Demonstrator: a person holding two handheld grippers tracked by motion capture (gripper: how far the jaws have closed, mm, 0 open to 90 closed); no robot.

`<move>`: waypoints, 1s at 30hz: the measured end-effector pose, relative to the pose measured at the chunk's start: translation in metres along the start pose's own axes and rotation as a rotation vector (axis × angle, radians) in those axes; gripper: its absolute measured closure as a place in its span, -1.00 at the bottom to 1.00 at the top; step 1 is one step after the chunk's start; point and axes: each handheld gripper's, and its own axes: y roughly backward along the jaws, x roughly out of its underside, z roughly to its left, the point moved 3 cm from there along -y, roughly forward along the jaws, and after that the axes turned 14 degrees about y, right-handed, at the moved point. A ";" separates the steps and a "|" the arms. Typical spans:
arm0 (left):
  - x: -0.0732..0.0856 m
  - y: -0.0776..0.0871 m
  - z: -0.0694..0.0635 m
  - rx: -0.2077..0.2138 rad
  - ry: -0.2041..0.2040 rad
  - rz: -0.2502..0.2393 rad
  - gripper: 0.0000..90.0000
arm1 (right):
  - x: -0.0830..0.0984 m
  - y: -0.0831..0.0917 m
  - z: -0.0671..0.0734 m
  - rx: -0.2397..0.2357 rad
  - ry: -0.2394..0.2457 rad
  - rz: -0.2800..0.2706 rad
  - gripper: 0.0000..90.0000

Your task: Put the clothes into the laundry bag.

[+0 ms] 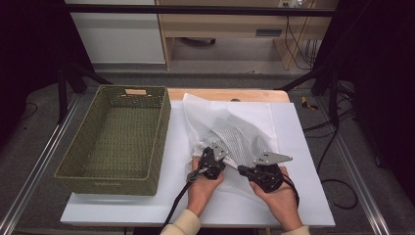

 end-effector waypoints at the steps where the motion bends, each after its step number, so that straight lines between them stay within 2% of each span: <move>1: -0.001 -0.001 0.001 0.000 0.003 0.001 1.00 | 0.000 0.000 0.000 0.001 0.002 0.001 0.98; 8: -0.008 -0.008 0.000 -0.022 -0.022 -0.004 1.00 | 0.000 -0.001 -0.001 0.000 -0.003 -0.003 0.98; 11: -0.005 0.000 -0.003 -0.012 -0.039 0.005 1.00 | 0.001 0.001 -0.003 0.003 -0.003 -0.007 0.98; 13: -0.003 0.011 -0.005 -0.005 -0.056 -0.002 1.00 | 0.002 0.002 -0.004 0.002 -0.012 -0.006 0.98; 15: 0.000 0.025 -0.006 0.012 -0.048 -0.014 1.00 | 0.002 0.004 -0.004 0.000 -0.012 -0.010 0.98; 17: 0.003 0.040 -0.007 0.022 -0.064 -0.025 1.00 | 0.002 0.005 -0.004 0.004 -0.008 -0.014 0.98; 20: 0.007 0.063 -0.011 0.014 -0.129 -0.050 1.00 | 0.002 0.005 -0.004 0.005 -0.006 -0.012 0.98; 26: 0.015 0.098 -0.013 0.034 -0.133 -0.070 1.00 | 0.002 0.004 -0.002 0.005 -0.003 -0.008 0.98; 30: 0.022 0.115 -0.010 0.033 -0.105 -0.090 1.00 | 0.002 0.003 -0.001 0.003 0.003 -0.008 0.98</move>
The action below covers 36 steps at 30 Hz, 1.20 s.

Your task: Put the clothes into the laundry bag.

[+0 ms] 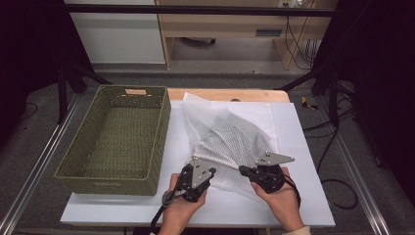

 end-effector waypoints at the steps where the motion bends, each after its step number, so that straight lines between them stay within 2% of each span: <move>1: 0.002 0.005 0.001 -0.003 0.005 -0.006 1.00 | 0.000 0.000 0.000 -0.001 0.003 0.000 0.98; 3: 0.008 0.015 0.003 -0.017 0.007 -0.016 1.00 | 0.000 0.000 0.001 -0.004 0.002 0.002 0.98; 5: 0.016 0.022 0.004 -0.028 0.007 -0.006 1.00 | 0.000 0.002 0.002 -0.008 0.002 -0.001 0.98; 7: 0.023 0.030 0.006 -0.058 -0.001 -0.007 0.92 | 0.000 0.002 0.002 -0.006 0.000 -0.001 0.98; 9: 0.028 0.035 0.008 -0.087 0.003 -0.014 0.77 | 0.000 0.002 0.003 -0.008 0.003 0.001 0.98; 10: 0.029 0.037 0.011 -0.110 -0.010 -0.023 0.67 | 0.000 0.002 0.004 -0.010 0.001 0.001 0.98; 13: 0.032 0.039 0.018 -0.166 0.015 -0.023 0.27 | -0.001 0.002 0.004 -0.015 0.008 -0.006 0.98; 16: 0.033 0.039 0.020 -0.193 0.023 -0.017 0.01 | 0.000 0.003 0.004 -0.022 -0.003 -0.008 0.98; 18: 0.031 0.038 0.020 -0.190 0.051 -0.025 -0.06 | 0.001 0.002 0.004 -0.023 0.001 -0.004 0.98; 21: 0.031 0.032 0.019 -0.204 0.047 -0.014 -0.21 | 0.001 0.002 0.003 -0.025 0.001 -0.006 0.98; 26: 0.035 0.019 0.019 -0.217 0.037 0.019 -0.26 | 0.002 0.002 0.002 -0.023 -0.004 -0.002 0.98; 30: 0.032 0.011 0.024 -0.247 0.034 0.030 -0.26 | 0.002 0.003 0.001 -0.025 -0.010 -0.004 0.98; 31: 0.031 0.008 0.027 -0.258 0.039 0.034 -0.27 | 0.002 0.003 0.001 -0.027 -0.011 -0.003 0.98; 33: 0.029 0.003 0.030 -0.257 0.083 0.031 -0.27 | 0.002 0.004 0.001 -0.025 -0.009 -0.007 0.98; 36: 0.027 -0.006 0.032 -0.273 0.097 0.040 -0.27 | 0.003 0.005 -0.001 -0.025 -0.010 -0.012 0.98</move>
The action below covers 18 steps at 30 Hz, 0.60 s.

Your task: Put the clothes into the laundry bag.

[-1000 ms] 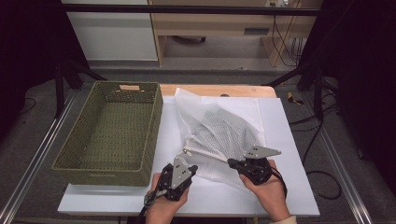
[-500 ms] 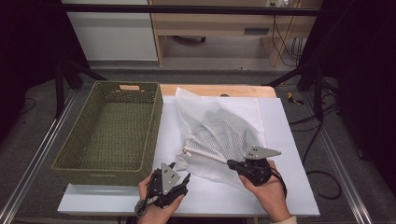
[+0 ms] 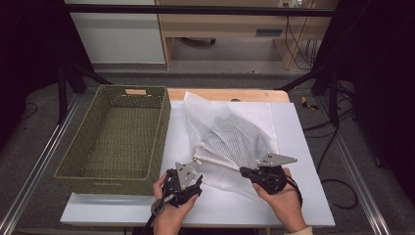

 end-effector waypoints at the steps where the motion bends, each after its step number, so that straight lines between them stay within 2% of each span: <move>1: -0.001 -0.003 0.000 -0.006 0.006 0.003 -0.27 | 0.000 0.000 0.000 0.000 -0.002 0.002 0.98; 3: -0.003 -0.010 -0.001 -0.029 -0.009 0.015 -0.27 | 0.000 0.001 -0.001 -0.002 -0.002 0.000 0.98; 5: -0.004 -0.017 0.000 -0.042 0.003 0.022 -0.27 | 0.000 0.002 0.000 -0.001 -0.004 -0.002 0.98; 9: -0.005 -0.027 0.005 -0.078 -0.008 0.038 -0.22 | 0.000 0.003 -0.002 -0.005 -0.006 -0.005 0.98; 14: -0.005 -0.037 0.009 -0.075 0.009 0.069 -0.10 | 0.000 0.003 -0.003 -0.004 -0.002 -0.004 0.98; 18: -0.010 -0.040 0.011 -0.067 0.020 0.073 0.02 | -0.001 0.003 -0.002 -0.003 -0.003 -0.003 0.98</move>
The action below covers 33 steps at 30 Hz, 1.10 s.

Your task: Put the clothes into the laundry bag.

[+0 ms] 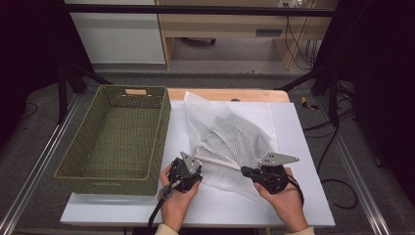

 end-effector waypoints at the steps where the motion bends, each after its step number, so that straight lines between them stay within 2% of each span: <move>1: -0.001 -0.001 0.001 -0.008 0.002 0.009 0.05 | 0.000 0.000 0.000 -0.001 0.001 0.000 0.98; 3: -0.001 -0.005 0.003 -0.014 0.003 0.021 0.10 | 0.000 -0.001 0.000 -0.002 0.001 0.002 0.98; 6: 0.002 -0.006 0.004 0.008 0.030 0.044 0.27 | 0.000 -0.001 0.000 -0.001 0.000 0.001 0.98; 8: 0.006 -0.005 0.005 0.015 0.024 0.056 0.38 | 0.000 0.000 0.000 -0.001 -0.003 0.002 0.98; 11: 0.007 -0.001 0.007 0.027 0.030 0.053 0.58 | 0.001 0.000 -0.001 -0.001 -0.003 0.000 0.98; 17: 0.010 0.010 0.006 0.066 0.026 0.044 0.85 | 0.001 0.000 -0.002 0.004 -0.009 0.004 0.98; 22: 0.011 0.021 0.003 0.093 0.016 0.031 0.92 | 0.001 -0.002 0.000 -0.007 0.002 0.009 0.98; 24: 0.011 0.025 0.002 0.118 0.030 0.033 0.92 | 0.001 -0.004 0.001 -0.010 0.005 0.017 0.98; 28: 0.012 0.033 0.001 0.140 0.026 0.037 0.94 | 0.001 -0.004 0.003 -0.015 0.012 0.021 0.98; 33: 0.012 0.042 0.003 0.142 0.010 0.034 0.95 | 0.001 -0.004 0.005 -0.019 0.022 0.024 0.98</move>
